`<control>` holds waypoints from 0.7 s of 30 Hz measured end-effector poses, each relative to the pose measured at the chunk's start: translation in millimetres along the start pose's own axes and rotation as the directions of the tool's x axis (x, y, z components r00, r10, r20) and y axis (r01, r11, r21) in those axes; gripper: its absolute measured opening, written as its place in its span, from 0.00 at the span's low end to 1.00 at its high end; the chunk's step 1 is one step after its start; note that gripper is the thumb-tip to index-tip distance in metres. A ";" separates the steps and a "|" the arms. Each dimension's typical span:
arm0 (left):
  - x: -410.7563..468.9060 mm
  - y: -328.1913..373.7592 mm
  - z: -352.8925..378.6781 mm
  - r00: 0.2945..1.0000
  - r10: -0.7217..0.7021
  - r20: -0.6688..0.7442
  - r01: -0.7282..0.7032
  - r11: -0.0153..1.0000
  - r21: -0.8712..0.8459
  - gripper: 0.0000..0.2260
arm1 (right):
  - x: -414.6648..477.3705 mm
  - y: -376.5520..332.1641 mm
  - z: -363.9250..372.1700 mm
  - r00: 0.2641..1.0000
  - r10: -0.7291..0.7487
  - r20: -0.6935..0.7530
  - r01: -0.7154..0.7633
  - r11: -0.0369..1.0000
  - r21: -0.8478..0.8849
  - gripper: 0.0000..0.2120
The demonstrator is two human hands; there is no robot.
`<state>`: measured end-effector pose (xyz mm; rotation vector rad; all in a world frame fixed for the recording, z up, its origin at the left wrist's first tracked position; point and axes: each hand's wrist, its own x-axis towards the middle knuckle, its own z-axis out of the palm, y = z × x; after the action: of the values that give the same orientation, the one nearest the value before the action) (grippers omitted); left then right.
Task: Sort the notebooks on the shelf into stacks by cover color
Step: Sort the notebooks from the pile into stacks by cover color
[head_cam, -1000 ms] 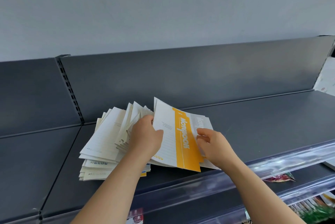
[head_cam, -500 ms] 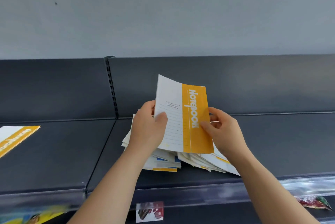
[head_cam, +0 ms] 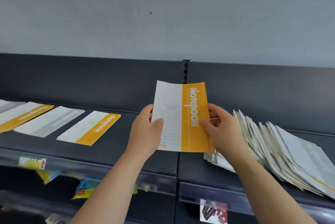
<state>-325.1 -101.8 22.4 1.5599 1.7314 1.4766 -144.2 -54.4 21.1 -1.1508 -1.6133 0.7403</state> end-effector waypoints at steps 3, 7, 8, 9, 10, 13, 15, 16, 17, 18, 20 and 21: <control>-0.5 -29.5 -49.3 0.997 -0.074 0.014 0.073 0.996 0.050 0.13 | -5.7 -12.9 54.5 0.998 0.020 0.057 -0.020 1.000 0.015 0.13; -4.0 -66.7 -112.9 0.991 -0.129 0.029 0.125 0.985 0.119 0.16 | -16.6 -29.9 124.7 0.992 0.045 0.122 -0.048 0.999 0.017 0.13; -4.9 -74.4 -127.2 0.991 -0.134 0.022 0.130 0.983 0.133 0.16 | -19.1 -33.6 140.8 0.990 0.051 0.135 -0.054 0.998 0.015 0.13; -5.4 -82.0 -140.9 0.990 -0.141 0.013 0.137 0.980 0.146 0.16 | -21.3 -36.6 156.5 0.988 0.055 0.148 -0.058 0.998 0.016 0.13; -5.5 -89.5 -153.8 0.989 -0.148 0.001 0.146 0.977 0.157 0.16 | -23.1 -39.2 171.4 0.986 0.056 0.159 -0.059 0.998 0.015 0.12; -3.4 -113.2 -189.5 0.984 -0.175 -0.039 0.179 0.967 0.180 0.13 | -26.3 -45.8 214.1 0.979 0.060 0.193 -0.063 0.998 0.008 0.11; -0.6 -129.7 -210.5 0.979 -0.197 -0.046 0.203 0.956 0.210 0.10 | -25.8 -50.0 240.5 0.974 0.063 0.220 -0.065 0.998 0.002 0.11; 1.1 -138.2 -220.1 0.976 -0.212 -0.048 0.218 0.949 0.226 0.10 | -24.8 -51.9 253.3 0.971 0.064 0.232 -0.066 0.998 -0.001 0.11; 3.5 -146.6 -228.7 0.971 -0.233 -0.054 0.239 0.942 0.236 0.10 | -23.0 -53.8 265.7 0.968 0.065 0.244 -0.067 0.998 -0.001 0.11; 6.0 -154.2 -236.6 0.965 -0.256 -0.063 0.264 0.935 0.235 0.11 | -21.1 -55.9 277.5 0.964 0.068 0.257 -0.070 0.998 -0.002 0.12; 12.6 -167.5 -251.5 0.955 -0.281 -0.095 0.296 0.928 0.226 0.12 | -15.4 -59.0 300.7 0.957 0.071 0.283 -0.073 0.997 -0.006 0.14; 16.9 -173.4 -258.5 0.953 -0.281 -0.114 0.300 0.926 0.231 0.12 | -11.6 -60.7 312.2 0.954 0.072 0.293 -0.072 0.997 -0.009 0.16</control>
<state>-625.7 -170.4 -23.4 1.2940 2.1536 1.2283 -457.3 -68.6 -34.1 -1.1432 -1.8209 0.9978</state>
